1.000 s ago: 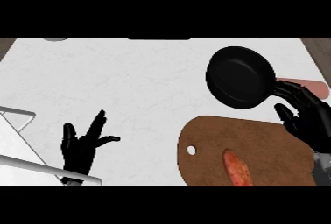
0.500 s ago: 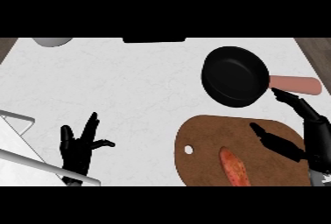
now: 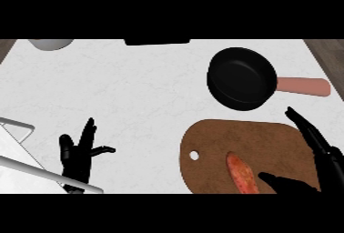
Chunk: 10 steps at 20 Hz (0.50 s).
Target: Pick the sweet potato from the cutting board and place it in the pot
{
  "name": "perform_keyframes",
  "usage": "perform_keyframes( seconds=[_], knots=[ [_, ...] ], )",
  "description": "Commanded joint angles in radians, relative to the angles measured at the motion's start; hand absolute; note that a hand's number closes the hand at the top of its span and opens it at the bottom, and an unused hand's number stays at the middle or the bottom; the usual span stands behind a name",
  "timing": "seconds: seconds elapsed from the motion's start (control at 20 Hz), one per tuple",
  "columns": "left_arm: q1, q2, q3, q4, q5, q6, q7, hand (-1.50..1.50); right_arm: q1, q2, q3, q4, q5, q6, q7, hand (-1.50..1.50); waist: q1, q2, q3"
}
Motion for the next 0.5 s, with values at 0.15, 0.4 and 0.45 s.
perform_keyframes(
  seconds=[0.15, 0.4, 0.45],
  knots=[
    [-0.01, 0.201, 0.086, 0.06, -0.051, 0.006, 0.099, 0.0, 0.055, -0.185, 0.037, -0.149, 0.121, 0.192, 0.302, -1.5, 0.022, 0.011, -0.006],
    [-0.044, 0.191, 0.07, 0.067, -0.068, 0.005, 0.103, 0.0, 0.1, -0.244, 0.136, -0.248, 0.106, 0.373, 0.5, -1.5, 0.041, 0.022, -0.004],
    [-0.039, 0.198, 0.076, 0.047, -0.057, 0.003, 0.124, 0.0, 0.104, -0.259, 0.134, -0.31, 0.09, 0.399, 0.547, -1.5, 0.04, 0.015, -0.004]
  ],
)
